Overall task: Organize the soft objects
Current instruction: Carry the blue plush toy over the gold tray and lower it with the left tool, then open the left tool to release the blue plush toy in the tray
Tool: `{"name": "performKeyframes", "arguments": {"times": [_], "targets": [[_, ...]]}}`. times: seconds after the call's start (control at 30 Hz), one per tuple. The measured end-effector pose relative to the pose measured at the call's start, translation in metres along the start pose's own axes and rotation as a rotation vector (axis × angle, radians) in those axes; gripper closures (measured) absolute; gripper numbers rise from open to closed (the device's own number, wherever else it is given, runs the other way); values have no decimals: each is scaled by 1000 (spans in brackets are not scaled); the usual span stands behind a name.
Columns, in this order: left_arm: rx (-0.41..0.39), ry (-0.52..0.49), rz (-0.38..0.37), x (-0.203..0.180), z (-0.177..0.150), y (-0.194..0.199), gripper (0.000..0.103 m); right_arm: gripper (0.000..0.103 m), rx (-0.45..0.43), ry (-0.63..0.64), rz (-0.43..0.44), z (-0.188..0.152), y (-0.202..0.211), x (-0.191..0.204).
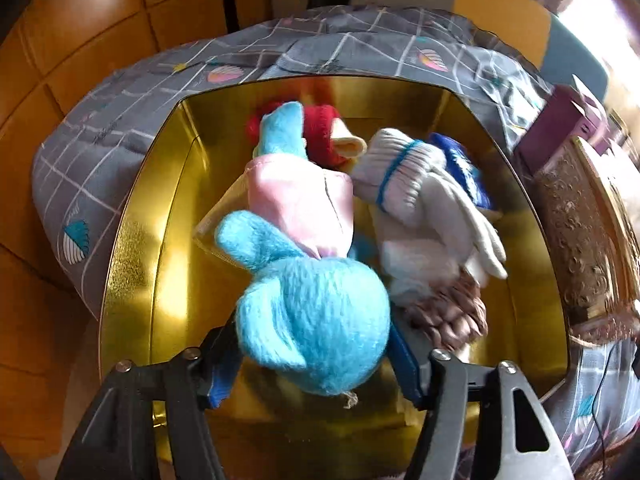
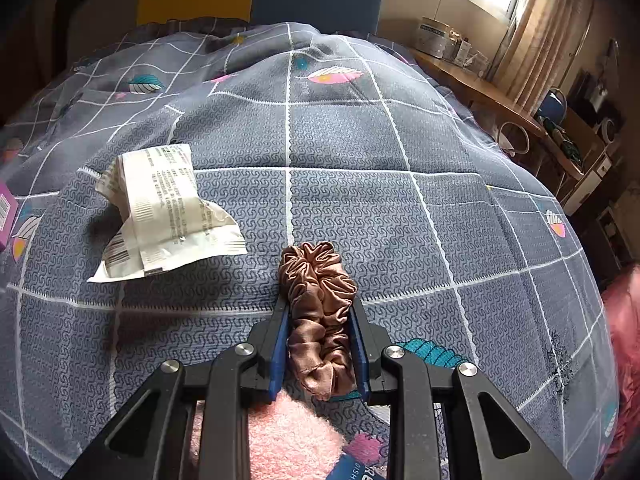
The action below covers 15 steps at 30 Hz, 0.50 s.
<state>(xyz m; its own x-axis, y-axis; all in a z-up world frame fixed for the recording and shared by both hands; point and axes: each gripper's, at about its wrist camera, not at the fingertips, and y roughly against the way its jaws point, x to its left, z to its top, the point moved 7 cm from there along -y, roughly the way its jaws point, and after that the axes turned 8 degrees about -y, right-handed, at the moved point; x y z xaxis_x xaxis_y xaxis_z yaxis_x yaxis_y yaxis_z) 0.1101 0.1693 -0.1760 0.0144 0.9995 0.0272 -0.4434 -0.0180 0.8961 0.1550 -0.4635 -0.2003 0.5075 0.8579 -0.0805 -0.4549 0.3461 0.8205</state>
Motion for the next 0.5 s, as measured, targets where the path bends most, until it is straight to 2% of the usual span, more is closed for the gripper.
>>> {"name": "performKeyframes", "arguments": {"times": [0.1, 0.23, 0.5], "targets": [[-10, 1, -23, -1, -3, 2, 34, 76, 0, -1, 0, 0, 0, 0], [-18, 12, -10, 2, -12, 8, 33, 76, -1, 0, -1, 0, 0, 0], [-85, -32, 52, -3, -3, 27, 33, 76, 2, -6, 2, 1, 0, 0]]}}
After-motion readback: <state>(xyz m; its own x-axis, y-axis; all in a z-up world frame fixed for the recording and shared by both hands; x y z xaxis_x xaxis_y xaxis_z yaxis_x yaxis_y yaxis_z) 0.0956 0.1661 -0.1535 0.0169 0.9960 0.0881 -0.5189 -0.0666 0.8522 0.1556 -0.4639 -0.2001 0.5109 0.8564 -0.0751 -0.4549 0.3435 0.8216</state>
